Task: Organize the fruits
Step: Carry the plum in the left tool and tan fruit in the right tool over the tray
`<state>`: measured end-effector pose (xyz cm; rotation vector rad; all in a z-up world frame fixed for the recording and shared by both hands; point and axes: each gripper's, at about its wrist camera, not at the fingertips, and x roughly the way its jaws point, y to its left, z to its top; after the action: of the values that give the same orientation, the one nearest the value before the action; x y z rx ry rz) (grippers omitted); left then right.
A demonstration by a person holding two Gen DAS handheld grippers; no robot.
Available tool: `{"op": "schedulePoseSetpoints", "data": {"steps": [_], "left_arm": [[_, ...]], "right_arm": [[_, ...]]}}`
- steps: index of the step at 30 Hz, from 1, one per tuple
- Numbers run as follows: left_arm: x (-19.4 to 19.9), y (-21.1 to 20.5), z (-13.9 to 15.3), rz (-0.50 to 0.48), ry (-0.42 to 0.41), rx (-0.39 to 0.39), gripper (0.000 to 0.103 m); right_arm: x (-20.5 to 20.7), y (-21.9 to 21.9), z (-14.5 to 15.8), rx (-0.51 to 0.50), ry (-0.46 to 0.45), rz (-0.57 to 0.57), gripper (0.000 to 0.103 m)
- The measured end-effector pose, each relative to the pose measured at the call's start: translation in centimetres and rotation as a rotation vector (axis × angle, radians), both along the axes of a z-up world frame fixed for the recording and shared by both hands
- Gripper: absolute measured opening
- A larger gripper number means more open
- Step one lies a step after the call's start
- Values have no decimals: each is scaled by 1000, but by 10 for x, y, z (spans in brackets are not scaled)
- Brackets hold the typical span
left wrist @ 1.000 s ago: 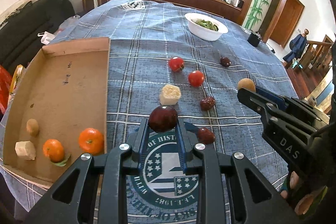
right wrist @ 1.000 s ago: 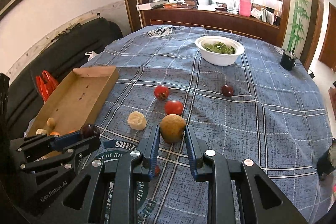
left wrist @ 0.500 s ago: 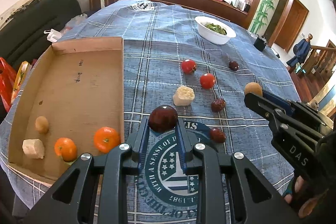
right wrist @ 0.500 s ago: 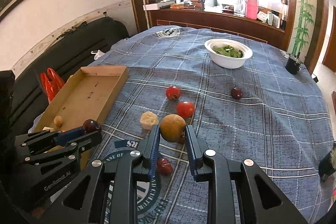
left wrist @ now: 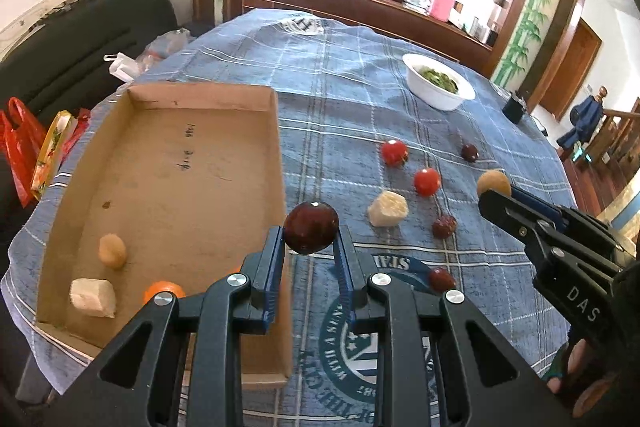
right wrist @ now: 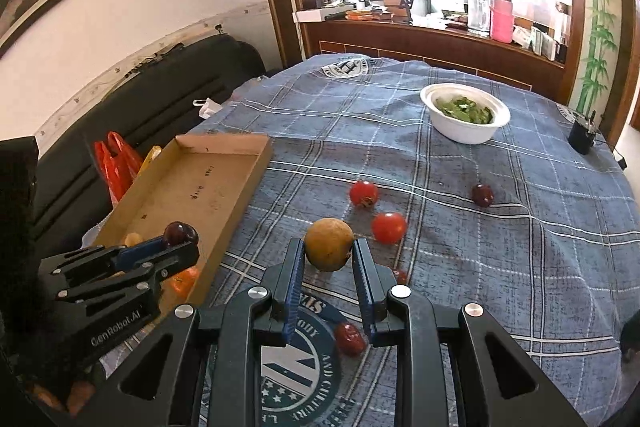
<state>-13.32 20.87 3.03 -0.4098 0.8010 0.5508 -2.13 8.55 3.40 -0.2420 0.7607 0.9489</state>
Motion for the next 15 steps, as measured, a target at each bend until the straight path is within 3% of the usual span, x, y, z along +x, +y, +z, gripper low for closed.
{"op": "schedulePoseSetpoints", "data": {"steps": [6,15], "left_arm": [[-14,16,2,43,-10,-2,22],[-56,63,1,172,-5,13,22]], "right_arm": [[-6,9,2,11,10,20,25],[-17,44,-4,59,132,134,25]]}}
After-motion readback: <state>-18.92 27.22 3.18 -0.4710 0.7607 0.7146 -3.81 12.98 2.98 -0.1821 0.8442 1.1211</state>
